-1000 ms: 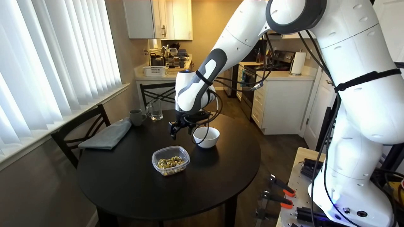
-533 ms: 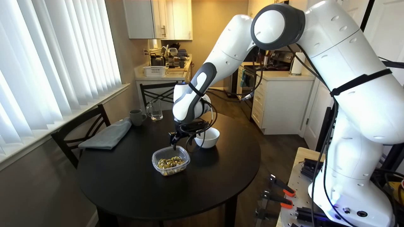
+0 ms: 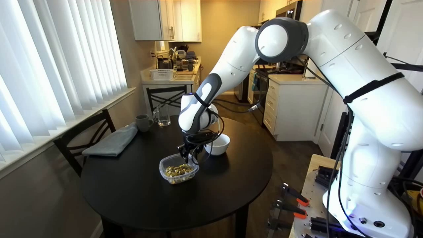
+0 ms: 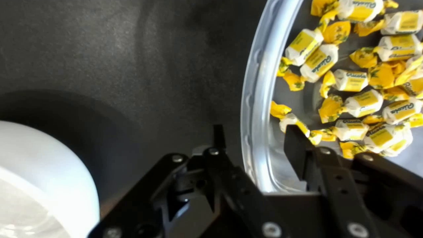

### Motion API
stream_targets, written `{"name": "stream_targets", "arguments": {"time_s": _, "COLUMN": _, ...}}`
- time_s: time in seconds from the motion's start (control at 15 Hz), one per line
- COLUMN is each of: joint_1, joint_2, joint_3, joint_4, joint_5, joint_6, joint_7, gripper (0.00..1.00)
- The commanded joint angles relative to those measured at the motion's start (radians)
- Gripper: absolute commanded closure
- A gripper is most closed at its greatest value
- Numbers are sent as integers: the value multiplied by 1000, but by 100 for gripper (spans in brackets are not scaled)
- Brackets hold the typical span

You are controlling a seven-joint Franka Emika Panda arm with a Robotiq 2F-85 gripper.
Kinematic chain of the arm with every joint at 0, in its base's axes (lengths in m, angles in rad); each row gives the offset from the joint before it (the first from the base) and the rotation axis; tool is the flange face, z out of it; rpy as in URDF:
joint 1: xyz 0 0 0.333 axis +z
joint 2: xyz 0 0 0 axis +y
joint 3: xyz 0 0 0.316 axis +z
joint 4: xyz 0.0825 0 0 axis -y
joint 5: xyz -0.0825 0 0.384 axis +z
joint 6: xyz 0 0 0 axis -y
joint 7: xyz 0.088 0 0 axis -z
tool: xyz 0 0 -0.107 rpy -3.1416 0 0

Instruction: Empty the contents of the clear lunch box into the white bowl

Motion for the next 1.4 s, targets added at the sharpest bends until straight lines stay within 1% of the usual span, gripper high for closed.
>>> {"name": "stream_targets", "arguments": {"time_s": 0.0, "joint_1": -30, "joint_2": -3, "joint_3": 16, "joint_4": 4, "joint_5": 44, "joint_6": -14, "joint_7": -20, "gripper": 79}}
{"name": "stream_targets", "arguments": {"time_s": 0.2, "joint_1": -41, "joint_2": -20, "joint_3": 11, "joint_4": -12, "joint_5": 57, "joint_6": -6, "joint_7": -16, "gripper": 97}}
{"name": "stream_targets", "arguments": {"time_s": 0.27, "joint_1": -44, "joint_2": -33, "joint_3": 8, "joint_4": -26, "joint_5": 60, "joint_6": -1, "joint_7": -14, "gripper": 100}}
{"name": "stream_targets", "arguments": {"time_s": 0.33, "joint_1": -46, "joint_2": -40, "joint_3": 5, "joint_4": -31, "joint_5": 62, "joint_6": 2, "joint_7": -12, "gripper": 99}}
{"name": "stream_targets", "arguments": {"time_s": 0.6, "joint_1": -43, "joint_2": -132, "joint_3": -9, "joint_4": -89, "joint_5": 58, "joint_6": 29, "joint_7": -5, "gripper": 99}}
{"name": "stream_targets", "arguments": {"time_s": 0.87, "joint_1": -30, "joint_2": -239, "joint_3": -18, "joint_4": -142, "joint_5": 49, "joint_6": 50, "joint_7": 4, "gripper": 99}}
{"name": "stream_targets", "arguments": {"time_s": 1.0, "joint_1": -10, "joint_2": -296, "joint_3": -40, "joint_4": -169, "joint_5": 29, "joint_6": 59, "joint_7": 30, "gripper": 99}}
{"name": "stream_targets", "arguments": {"time_s": 1.07, "joint_1": 20, "joint_2": -324, "joint_3": -84, "joint_4": -181, "joint_5": -11, "joint_6": 67, "joint_7": 66, "gripper": 99}}
{"name": "stream_targets", "arguments": {"time_s": 1.13, "joint_1": 37, "joint_2": -354, "joint_3": -108, "joint_4": -199, "joint_5": -38, "joint_6": 70, "joint_7": 87, "gripper": 99}}
{"name": "stream_targets", "arguments": {"time_s": 1.2, "joint_1": 75, "joint_2": -384, "joint_3": -167, "joint_4": -215, "joint_5": -100, "joint_6": 82, "joint_7": 144, "gripper": 99}}
{"name": "stream_targets", "arguments": {"time_s": 1.27, "joint_1": 105, "joint_2": -415, "joint_3": -210, "joint_4": -234, "joint_5": -157, "joint_6": 83, "joint_7": 193, "gripper": 99}}
{"name": "stream_targets", "arguments": {"time_s": 1.33, "joint_1": 148, "joint_2": -440, "joint_3": -277, "joint_4": -244, "joint_5": -247, "joint_6": 86, "joint_7": 271, "gripper": 99}}
